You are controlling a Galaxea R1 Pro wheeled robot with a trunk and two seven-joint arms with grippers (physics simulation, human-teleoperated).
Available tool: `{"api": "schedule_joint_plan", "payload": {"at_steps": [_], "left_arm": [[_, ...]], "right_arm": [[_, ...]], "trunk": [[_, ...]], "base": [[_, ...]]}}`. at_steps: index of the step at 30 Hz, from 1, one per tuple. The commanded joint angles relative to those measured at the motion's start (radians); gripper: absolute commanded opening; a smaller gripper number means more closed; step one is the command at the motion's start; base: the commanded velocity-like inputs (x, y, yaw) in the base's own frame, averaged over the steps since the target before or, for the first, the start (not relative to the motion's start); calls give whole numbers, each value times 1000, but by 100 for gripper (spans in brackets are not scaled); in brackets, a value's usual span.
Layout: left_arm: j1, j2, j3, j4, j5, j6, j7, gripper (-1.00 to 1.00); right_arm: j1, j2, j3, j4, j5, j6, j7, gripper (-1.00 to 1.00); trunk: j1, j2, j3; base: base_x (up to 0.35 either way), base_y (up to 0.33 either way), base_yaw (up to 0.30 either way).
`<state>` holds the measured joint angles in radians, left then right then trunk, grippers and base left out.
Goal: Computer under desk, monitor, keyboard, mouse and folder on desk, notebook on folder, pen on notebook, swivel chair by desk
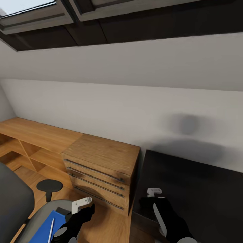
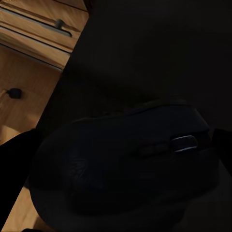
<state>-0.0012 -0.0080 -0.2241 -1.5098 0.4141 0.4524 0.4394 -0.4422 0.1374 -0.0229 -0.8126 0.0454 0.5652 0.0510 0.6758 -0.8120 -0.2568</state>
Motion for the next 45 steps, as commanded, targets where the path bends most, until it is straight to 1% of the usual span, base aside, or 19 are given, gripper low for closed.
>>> {"api": "schedule_joint_plan", "payload": {"at_steps": [1, 24, 25, 37, 45], "left_arm": [[0, 0, -1, -1, 10, 2, 9, 100], [0, 0, -1, 0, 10, 2, 9, 100], [0, 0, -1, 0, 11, 2, 9, 100], [0, 0, -1, 0, 11, 3, 9, 100], [0, 1, -1, 0, 11, 3, 9, 100]], "right_arm": [[0, 1, -2, -1, 6, 6, 6, -100], [0, 1, -2, -2, 7, 7, 2, -100], [0, 1, -2, -2, 7, 7, 2, 100], [0, 1, -3, -2, 7, 7, 1, 100], [0, 0, -5, -6, 5, 6, 2, 100]], "trunk": [[0, -1, -1], [0, -1, -1], [0, -1, -1], [0, -1, -1], [-30, 55, 24]], "base": [[81, 120, 0], [8, 12, 0], [0, 0, 0], [0, 0, 0], [0, 0, 0]]}}
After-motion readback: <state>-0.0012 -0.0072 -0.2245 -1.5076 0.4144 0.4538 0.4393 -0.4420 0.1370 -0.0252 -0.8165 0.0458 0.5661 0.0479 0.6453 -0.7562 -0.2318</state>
